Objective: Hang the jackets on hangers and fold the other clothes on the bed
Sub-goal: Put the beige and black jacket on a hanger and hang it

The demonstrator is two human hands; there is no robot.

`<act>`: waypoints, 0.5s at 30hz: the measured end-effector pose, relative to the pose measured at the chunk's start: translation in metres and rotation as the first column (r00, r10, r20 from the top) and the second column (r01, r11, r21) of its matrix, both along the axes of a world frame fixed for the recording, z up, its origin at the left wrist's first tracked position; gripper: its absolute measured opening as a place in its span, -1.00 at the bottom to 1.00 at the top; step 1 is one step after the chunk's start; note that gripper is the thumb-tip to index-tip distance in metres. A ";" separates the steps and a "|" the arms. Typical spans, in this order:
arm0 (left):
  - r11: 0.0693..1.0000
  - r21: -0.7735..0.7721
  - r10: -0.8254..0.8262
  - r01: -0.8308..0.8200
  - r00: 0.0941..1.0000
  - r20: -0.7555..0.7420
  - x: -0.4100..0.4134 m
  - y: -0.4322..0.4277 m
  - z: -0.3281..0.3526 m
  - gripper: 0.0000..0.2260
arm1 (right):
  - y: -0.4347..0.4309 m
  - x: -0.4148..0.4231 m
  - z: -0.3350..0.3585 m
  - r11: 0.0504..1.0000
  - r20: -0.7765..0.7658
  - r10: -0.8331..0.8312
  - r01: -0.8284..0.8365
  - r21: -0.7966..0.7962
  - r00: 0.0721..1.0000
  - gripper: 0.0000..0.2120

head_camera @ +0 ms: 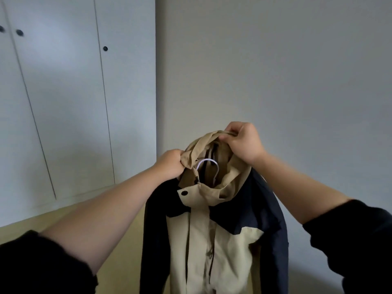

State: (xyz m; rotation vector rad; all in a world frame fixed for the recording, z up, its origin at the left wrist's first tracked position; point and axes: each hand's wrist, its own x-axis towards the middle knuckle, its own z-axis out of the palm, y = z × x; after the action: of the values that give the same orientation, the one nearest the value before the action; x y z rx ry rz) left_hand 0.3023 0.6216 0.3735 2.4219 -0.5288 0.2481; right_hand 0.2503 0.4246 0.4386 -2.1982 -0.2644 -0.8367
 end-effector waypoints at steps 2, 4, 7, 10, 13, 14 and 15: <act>0.996 -0.064 -0.065 0.058 0.993 -0.102 0.003 -0.005 -0.005 -0.87 | -0.002 0.000 -0.003 0.998 -0.013 -0.001 0.002 0.059 1.000 -0.87; 0.987 -0.107 -0.134 0.117 0.977 -0.165 0.004 -0.008 -0.008 -0.82 | -0.005 0.000 -0.006 0.993 -0.025 -0.018 0.021 0.117 1.000 -0.87; 0.961 -0.077 -0.277 0.267 0.901 -0.335 0.007 -0.005 -0.013 -0.41 | -0.009 0.000 -0.008 0.979 -0.036 -0.026 0.033 0.200 0.999 -0.87; 0.929 0.079 -0.284 0.362 0.832 -0.476 0.015 0.011 -0.039 0.06 | -0.012 0.001 -0.011 0.957 -0.054 -0.026 0.040 0.286 0.998 -0.85; 0.889 0.253 -0.227 0.383 0.846 -0.483 0.019 0.025 -0.078 0.19 | -0.010 0.001 -0.013 0.942 -0.068 -0.013 0.035 0.334 0.998 -0.79; 0.872 0.298 -0.214 0.388 0.850 -0.481 0.018 0.023 -0.089 0.15 | -0.008 0.001 -0.012 0.940 -0.069 -0.001 0.025 0.340 0.998 -0.78; 0.861 0.343 -0.198 0.375 0.869 -0.453 0.016 0.020 -0.099 0.07 | -0.006 0.001 -0.012 0.937 -0.067 0.008 0.016 0.349 0.998 -0.77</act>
State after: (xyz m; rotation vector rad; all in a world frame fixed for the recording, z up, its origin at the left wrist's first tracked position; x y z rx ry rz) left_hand 0.3186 0.6412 0.2749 2.6472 -0.8126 -0.5503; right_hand 0.2513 0.4186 0.4271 -1.8878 -0.0700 -0.7459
